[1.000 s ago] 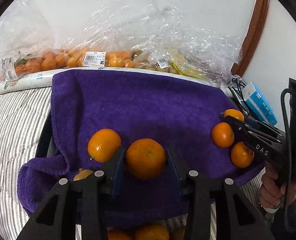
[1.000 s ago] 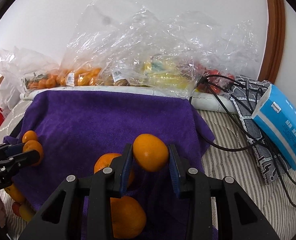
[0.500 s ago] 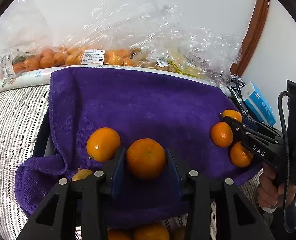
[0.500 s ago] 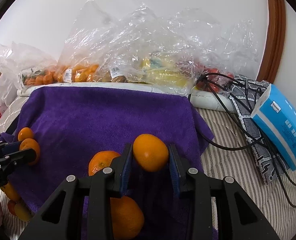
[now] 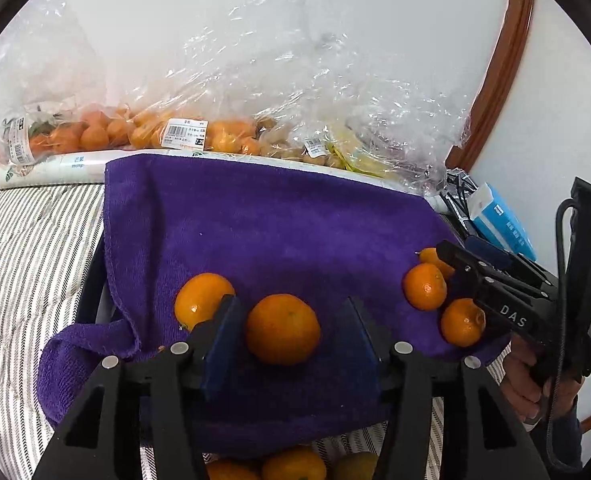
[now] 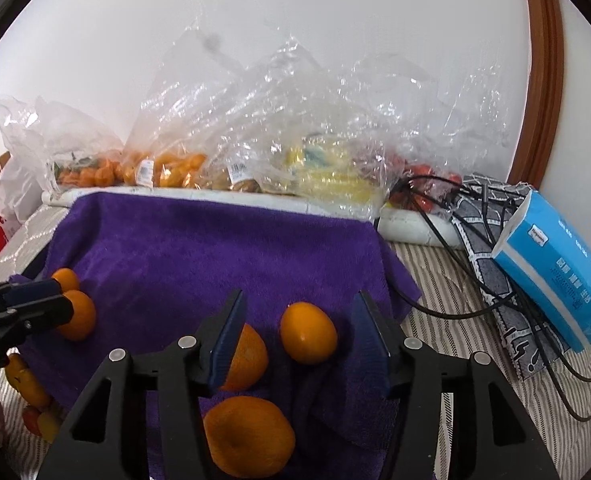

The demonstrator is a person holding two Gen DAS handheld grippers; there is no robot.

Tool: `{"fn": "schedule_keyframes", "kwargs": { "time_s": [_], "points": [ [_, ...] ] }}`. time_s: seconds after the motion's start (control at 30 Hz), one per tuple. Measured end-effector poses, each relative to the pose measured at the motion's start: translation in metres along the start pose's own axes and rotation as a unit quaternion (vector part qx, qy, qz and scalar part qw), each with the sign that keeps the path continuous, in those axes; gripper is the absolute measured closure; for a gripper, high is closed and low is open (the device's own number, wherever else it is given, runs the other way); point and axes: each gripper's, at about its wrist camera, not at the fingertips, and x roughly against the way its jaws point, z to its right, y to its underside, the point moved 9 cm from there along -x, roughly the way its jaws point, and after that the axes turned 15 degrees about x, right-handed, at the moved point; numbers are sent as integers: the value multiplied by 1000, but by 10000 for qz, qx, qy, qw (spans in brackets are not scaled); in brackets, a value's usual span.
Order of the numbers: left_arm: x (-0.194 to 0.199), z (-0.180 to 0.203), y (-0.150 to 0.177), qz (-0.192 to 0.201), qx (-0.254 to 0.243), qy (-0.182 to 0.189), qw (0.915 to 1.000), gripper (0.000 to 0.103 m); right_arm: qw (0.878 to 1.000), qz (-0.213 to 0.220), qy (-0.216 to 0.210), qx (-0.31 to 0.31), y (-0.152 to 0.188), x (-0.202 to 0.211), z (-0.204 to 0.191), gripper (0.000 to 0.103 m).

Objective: Organize fruits
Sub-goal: 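Lower both oranges onto the purple towel and open both tools, then withdraw both tools from the towel toward the remaining fruit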

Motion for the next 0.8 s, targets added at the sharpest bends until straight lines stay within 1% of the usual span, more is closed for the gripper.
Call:
{"fn": "schedule_keyframes", "kwargs": {
  "time_s": [0.17,0.23,0.27,0.33,0.4,0.5,0.6,0.7,0.8],
  "points": [
    [5,2,-2,105,-7,27,9999,51,9998,61,7,-168,-3,8,4,43],
    [8,3,-3,168,-50,-5,9998,51,9998,140,80,-138,-5,13,3,43],
    [10,4,-3,191,-81,-35,9998,51,9995,251,168,-80,-9,19,2,43],
    [17,4,-4,256,-190,-140,9994,51,9993,346,118,-37,-14,27,-3,41],
    [25,5,-7,288,-188,-81,9994,51,9996,266,88,-83,-17,34,-6,41],
    [38,2,-7,295,-110,-101,9995,51,9994,340,30,-102,-26,55,-13,40],
    [54,-2,-2,297,-77,-38,9995,51,9990,412,160,-119,-30,80,-19,40],
    [73,-7,6,345,-126,-67,9993,51,9985,443,136,-297,-27,98,-25,40],
    [88,-14,13,353,-95,-116,9993,51,9986,365,185,-335,-21,110,-32,40]
  ]
}}
